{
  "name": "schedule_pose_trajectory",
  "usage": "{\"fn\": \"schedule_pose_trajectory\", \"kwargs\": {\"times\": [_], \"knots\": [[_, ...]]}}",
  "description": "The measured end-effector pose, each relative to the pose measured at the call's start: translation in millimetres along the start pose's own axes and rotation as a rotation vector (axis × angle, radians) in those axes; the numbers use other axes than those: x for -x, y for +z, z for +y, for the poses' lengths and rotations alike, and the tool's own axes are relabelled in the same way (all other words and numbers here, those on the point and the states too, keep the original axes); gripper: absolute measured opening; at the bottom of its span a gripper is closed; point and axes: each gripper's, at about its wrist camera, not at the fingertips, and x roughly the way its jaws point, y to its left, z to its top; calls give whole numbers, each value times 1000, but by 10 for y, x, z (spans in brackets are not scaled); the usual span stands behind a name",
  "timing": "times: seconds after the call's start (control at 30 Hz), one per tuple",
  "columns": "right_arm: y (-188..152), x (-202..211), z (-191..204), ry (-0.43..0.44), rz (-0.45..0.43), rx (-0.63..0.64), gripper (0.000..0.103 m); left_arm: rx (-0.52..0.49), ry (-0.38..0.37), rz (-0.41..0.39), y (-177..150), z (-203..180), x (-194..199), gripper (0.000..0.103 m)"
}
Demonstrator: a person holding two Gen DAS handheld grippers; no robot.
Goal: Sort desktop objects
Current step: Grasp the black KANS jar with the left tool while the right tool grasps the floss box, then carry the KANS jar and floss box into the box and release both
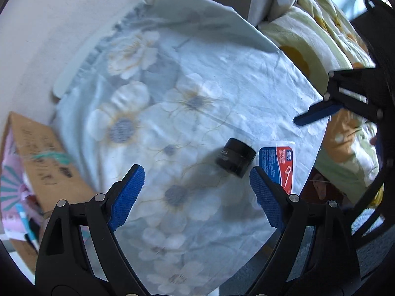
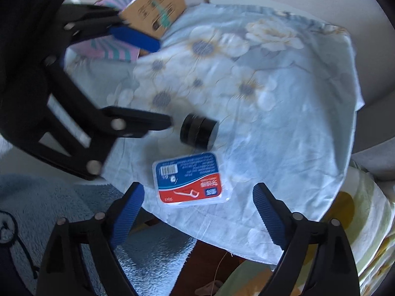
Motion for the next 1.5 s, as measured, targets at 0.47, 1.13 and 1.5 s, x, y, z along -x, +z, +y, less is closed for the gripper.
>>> {"fn": "schedule_pose_trajectory", "kwargs": {"times": [0.47,1.13,1.5], "knots": [[22,-296,180,-31,-78,124,89,47,-81,-76,-36,-23,-330,80],[49,-359,58,-59,-119,175,76,89,-123,-108,-59,7,-437,32],[189,-221,15,-119,-144,193,76,107,-103,-160,-39,110,-60,32]]}}
